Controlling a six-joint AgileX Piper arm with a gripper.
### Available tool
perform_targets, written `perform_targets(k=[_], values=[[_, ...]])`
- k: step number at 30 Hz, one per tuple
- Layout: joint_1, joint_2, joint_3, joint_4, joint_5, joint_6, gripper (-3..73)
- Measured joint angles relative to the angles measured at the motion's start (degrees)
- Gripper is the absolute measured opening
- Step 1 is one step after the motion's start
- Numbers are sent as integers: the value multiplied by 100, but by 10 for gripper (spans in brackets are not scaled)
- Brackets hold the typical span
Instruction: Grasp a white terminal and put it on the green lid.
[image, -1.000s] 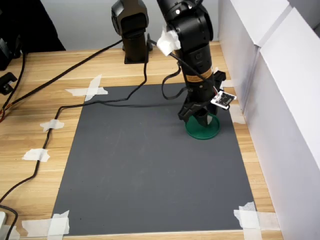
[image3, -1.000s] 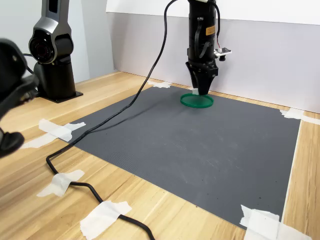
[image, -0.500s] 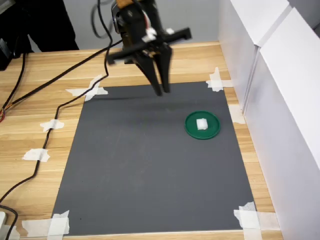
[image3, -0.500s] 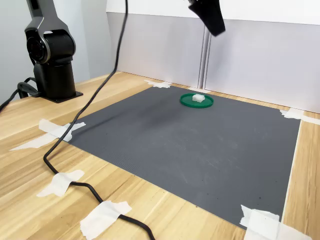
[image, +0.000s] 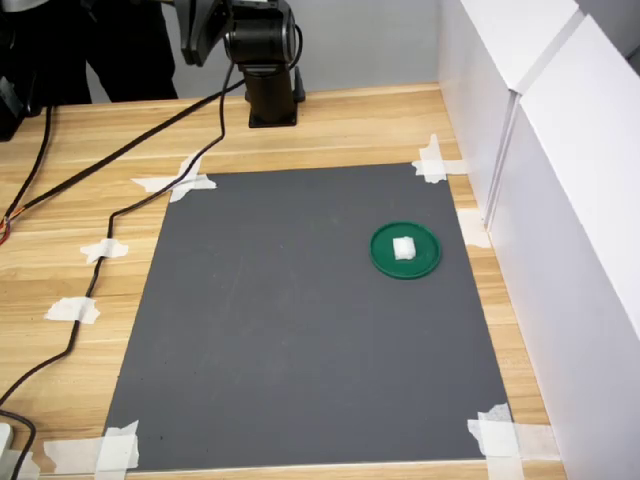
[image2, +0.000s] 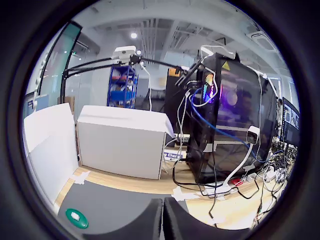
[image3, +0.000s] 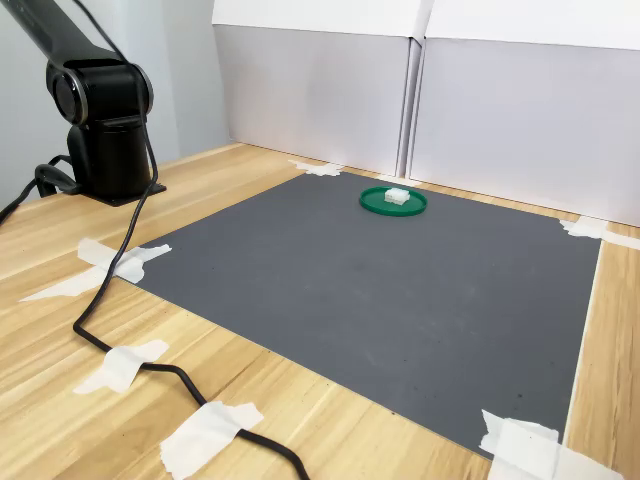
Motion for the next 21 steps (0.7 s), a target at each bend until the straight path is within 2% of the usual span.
perform_targets(k=[8,21], values=[[0,-1351,895,0,-34,1,-16],[0,-1623,1754,0,-87,1,-16]])
